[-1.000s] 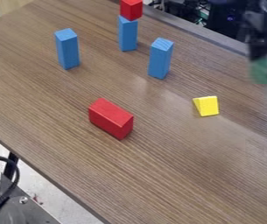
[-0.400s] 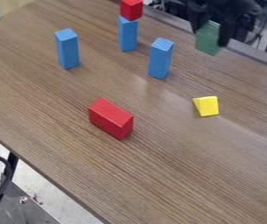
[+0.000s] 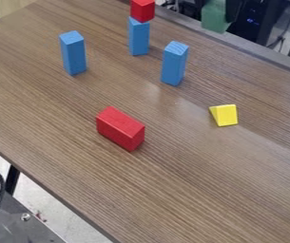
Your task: Put the green cube on the top of standing blue rectangular
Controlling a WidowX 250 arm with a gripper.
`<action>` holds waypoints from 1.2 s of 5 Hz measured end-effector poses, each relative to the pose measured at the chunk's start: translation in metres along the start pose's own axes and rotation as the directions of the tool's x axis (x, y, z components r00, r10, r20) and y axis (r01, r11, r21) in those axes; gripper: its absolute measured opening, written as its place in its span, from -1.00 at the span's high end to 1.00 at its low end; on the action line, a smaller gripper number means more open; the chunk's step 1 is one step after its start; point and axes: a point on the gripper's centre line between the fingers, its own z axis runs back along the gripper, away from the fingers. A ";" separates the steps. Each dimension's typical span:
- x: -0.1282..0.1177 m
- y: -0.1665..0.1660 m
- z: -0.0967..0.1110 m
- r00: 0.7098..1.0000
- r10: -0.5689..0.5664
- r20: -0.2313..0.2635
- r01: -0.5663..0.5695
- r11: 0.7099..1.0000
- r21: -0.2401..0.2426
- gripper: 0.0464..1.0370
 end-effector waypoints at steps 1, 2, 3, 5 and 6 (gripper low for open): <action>0.004 0.004 -0.012 0.999 -0.011 -0.032 0.011 1.000 0.004 -0.03; 0.002 0.012 -0.025 0.998 -0.006 -0.064 0.006 1.000 0.000 -0.03; 0.005 0.019 -0.028 0.998 0.007 -0.065 -0.007 1.000 0.003 -0.03; 0.004 0.037 -0.042 0.995 0.034 -0.094 -0.032 0.999 0.020 -0.03; 0.005 0.039 -0.041 0.995 0.038 -0.091 -0.037 0.999 0.022 -0.03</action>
